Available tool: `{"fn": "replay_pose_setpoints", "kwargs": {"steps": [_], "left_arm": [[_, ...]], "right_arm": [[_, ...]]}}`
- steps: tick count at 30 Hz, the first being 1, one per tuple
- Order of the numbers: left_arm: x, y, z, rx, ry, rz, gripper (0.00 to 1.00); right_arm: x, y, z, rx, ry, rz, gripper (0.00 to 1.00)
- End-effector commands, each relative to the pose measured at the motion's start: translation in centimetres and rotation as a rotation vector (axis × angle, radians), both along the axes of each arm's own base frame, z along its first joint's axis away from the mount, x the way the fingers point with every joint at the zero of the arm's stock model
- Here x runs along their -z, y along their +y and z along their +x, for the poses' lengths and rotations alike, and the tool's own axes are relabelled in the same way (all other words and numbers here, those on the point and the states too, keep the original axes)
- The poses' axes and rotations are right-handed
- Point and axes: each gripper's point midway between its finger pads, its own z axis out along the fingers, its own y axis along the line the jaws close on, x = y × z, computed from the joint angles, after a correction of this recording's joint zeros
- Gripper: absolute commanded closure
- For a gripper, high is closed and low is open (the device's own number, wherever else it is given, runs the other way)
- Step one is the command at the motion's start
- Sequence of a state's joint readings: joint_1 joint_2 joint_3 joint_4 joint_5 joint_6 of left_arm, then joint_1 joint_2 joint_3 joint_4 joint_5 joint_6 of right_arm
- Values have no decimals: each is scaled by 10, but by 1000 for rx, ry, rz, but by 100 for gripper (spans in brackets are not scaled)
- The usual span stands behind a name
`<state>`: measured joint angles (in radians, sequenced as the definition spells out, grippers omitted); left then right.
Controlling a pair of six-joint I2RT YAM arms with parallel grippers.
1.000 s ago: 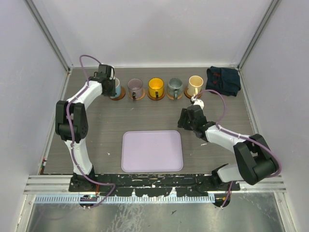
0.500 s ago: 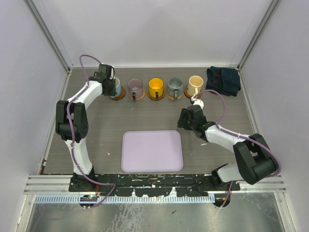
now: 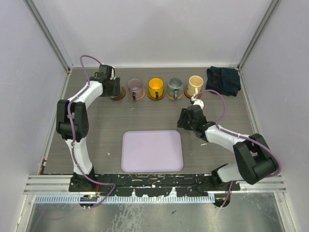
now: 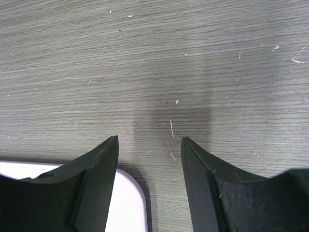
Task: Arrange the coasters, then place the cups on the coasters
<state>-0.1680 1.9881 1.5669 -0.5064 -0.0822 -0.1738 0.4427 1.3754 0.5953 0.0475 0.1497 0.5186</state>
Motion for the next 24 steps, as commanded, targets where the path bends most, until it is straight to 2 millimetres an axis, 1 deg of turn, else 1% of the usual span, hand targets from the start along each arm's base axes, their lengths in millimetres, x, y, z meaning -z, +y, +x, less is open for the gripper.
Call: {"fn": "replay_pose_setpoints", "kwargs": {"steps": [1,4,7,11,14,19,21,24], "left_arm": [[-19,4,14,-21,-65,-1,33],[-22,4,13,-24,-69,-4,32],[-29,5,12,-34,-91,-4,30],[-48,9,9,-50,-130,-1,27],[-68,13,4,-63,-173,6,25],[-101,21,-11,-84,-241,15,22],[-108,24,-19,-92,-255,14,21],[-113,30,-34,-116,-262,7,18]], "right_arm": [[-9,6,8,2,-37,34,41],[-9,5,7,2,-37,35,41],[-10,5,7,5,-39,37,41],[-12,2,7,13,-46,28,41],[-18,1,10,26,-69,29,41],[-30,-2,18,41,-102,22,40],[-34,-6,23,55,-107,17,40],[-43,-17,32,82,-126,29,39]]}}
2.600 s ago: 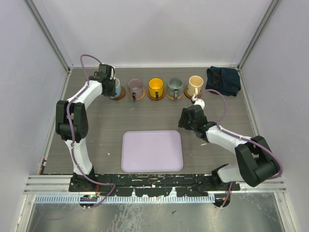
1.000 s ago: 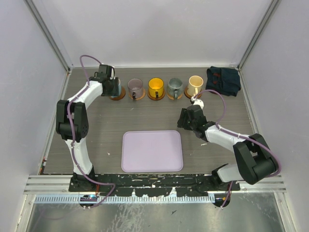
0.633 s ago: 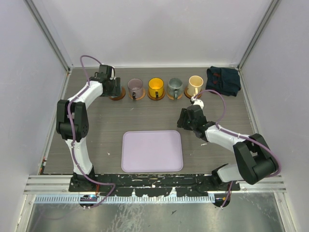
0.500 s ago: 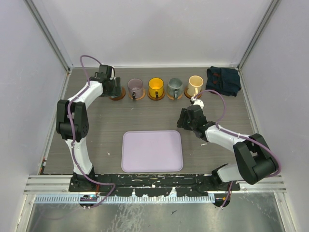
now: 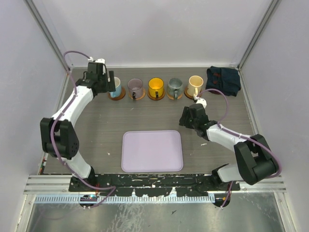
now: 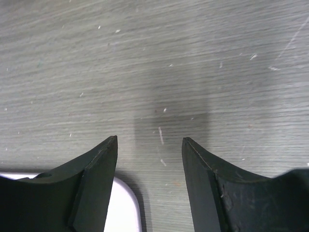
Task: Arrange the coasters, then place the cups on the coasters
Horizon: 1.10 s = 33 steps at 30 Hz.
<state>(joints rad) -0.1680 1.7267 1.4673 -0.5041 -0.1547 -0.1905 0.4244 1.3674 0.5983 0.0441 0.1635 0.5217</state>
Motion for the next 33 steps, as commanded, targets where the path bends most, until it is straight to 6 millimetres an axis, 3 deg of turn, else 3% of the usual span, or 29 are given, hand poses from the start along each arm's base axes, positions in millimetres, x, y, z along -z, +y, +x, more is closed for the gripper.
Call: {"fn": "replay_pose_setpoints", "kwargs": {"steps": [1,10,18,28,33], "left_arm": [[-31,16,-15,-61,-92,-15,18],[-23,27,-76,-123,-134,-65,15],[-28,21,-127,-149,-203,-199,14],[-13,27,-182,-143,-143,-191,13],[-22,40,-204,-188,-185,-167,6]], "right_arm": [[-44,-16,31,64,-123,37,39],[-66,-92,43,242,-191,36,39],[-105,-146,23,469,-369,52,37],[-152,-170,-18,572,-489,15,32],[-170,-176,-30,592,-507,-7,29]]}}
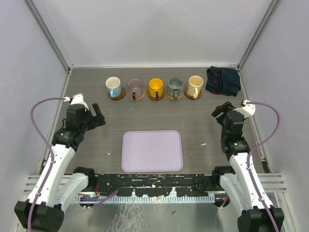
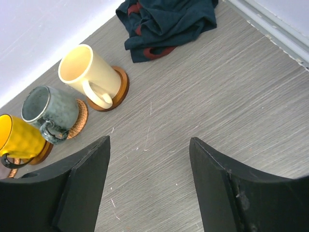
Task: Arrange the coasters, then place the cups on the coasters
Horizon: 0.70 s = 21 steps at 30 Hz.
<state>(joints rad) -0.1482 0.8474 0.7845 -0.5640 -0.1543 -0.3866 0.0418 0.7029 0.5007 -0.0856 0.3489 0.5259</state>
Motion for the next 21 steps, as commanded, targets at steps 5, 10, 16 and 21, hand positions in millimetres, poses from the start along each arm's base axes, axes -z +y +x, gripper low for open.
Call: {"fn": "replay_pose_setpoints", "kwargs": {"steps": [5,10,16,21], "left_arm": [[-28,23,-28,-108,-97,21,2],[-41,33,-36,-152,-139,37,2],[-53,37,-42,-165,-172,42,2],[-52,37,-40,-183,-170,33,2]], "right_arm": [[-46,-13,-16,64,-86,-28,26],[-51,-14,-17,65,-95,-30,25],[-55,-11,-17,49,-94,-23,20],[-57,-10,-18,49,-106,-13,17]]}}
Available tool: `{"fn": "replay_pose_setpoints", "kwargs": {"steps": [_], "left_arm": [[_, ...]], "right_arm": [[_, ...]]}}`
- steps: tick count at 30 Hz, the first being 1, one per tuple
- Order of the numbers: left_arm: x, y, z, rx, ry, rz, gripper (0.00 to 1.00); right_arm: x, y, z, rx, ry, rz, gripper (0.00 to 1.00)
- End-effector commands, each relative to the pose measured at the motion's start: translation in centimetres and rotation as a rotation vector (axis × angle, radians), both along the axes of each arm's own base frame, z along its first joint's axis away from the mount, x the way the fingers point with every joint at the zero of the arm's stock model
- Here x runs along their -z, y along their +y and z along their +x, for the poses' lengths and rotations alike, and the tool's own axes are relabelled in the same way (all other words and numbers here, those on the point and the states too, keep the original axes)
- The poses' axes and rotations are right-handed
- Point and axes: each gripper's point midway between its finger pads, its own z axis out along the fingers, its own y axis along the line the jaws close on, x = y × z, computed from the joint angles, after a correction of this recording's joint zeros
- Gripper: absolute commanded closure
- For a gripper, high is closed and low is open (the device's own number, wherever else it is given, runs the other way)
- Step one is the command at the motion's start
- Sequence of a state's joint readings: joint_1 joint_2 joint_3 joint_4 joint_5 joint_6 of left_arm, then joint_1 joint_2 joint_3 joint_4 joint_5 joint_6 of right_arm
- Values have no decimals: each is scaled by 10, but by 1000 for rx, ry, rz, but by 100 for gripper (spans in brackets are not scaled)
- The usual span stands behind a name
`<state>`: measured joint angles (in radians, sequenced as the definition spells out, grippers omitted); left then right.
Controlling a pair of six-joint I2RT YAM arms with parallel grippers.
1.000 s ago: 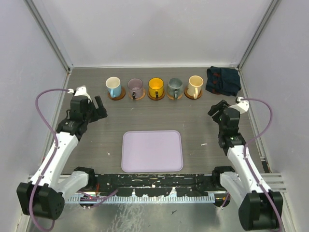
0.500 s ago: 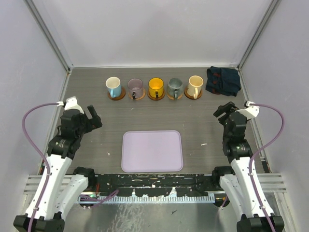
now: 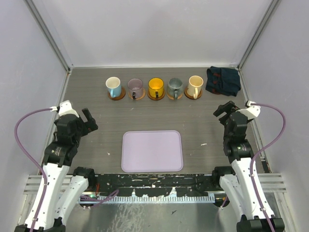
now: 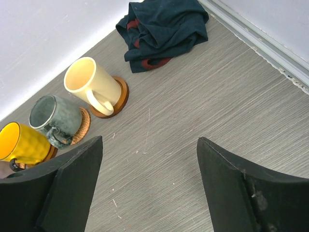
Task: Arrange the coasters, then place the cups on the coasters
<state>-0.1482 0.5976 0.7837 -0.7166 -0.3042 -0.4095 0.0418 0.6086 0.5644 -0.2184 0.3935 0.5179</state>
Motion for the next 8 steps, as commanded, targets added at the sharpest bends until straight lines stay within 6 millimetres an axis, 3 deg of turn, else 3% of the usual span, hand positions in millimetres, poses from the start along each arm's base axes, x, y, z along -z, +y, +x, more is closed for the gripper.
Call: {"fn": "replay_pose_setpoints", "kwargs": {"steps": [1,8], "left_arm": [[-20,7,5,-54,-57,-8,2],[-13,11,5,-67,-20,17,2]], "right_arm": [[-31,-2,1,10,-82,3,17],[-29,-3,0,17,-75,2,16]]}}
